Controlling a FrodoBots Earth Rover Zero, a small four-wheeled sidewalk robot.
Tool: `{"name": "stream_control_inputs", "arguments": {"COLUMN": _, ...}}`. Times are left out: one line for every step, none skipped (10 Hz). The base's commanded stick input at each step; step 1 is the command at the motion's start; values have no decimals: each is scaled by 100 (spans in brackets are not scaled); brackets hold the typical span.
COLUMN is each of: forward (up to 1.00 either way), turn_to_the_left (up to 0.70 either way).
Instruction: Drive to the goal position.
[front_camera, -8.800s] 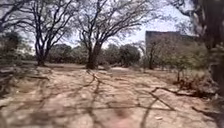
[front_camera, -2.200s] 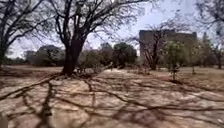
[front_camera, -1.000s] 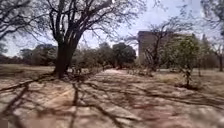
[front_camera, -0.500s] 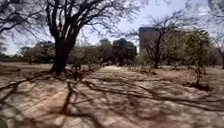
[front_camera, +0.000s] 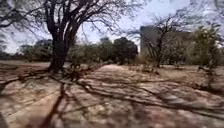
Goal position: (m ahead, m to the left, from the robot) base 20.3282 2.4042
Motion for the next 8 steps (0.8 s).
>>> {"name": "stream_control_inputs", "arguments": {"forward": 70, "turn_to_the_left": 0}}
{"name": "stream_control_inputs", "arguments": {"forward": 70, "turn_to_the_left": 0}}
{"name": "stream_control_inputs", "arguments": {"forward": 70, "turn_to_the_left": 0}}
{"name": "stream_control_inputs", "arguments": {"forward": 70, "turn_to_the_left": 0}}
{"name": "stream_control_inputs", "arguments": {"forward": 70, "turn_to_the_left": 0}}
{"name": "stream_control_inputs", "arguments": {"forward": 70, "turn_to_the_left": 0}}
{"name": "stream_control_inputs", "arguments": {"forward": 70, "turn_to_the_left": 0}}
{"name": "stream_control_inputs", "arguments": {"forward": 70, "turn_to_the_left": 0}}
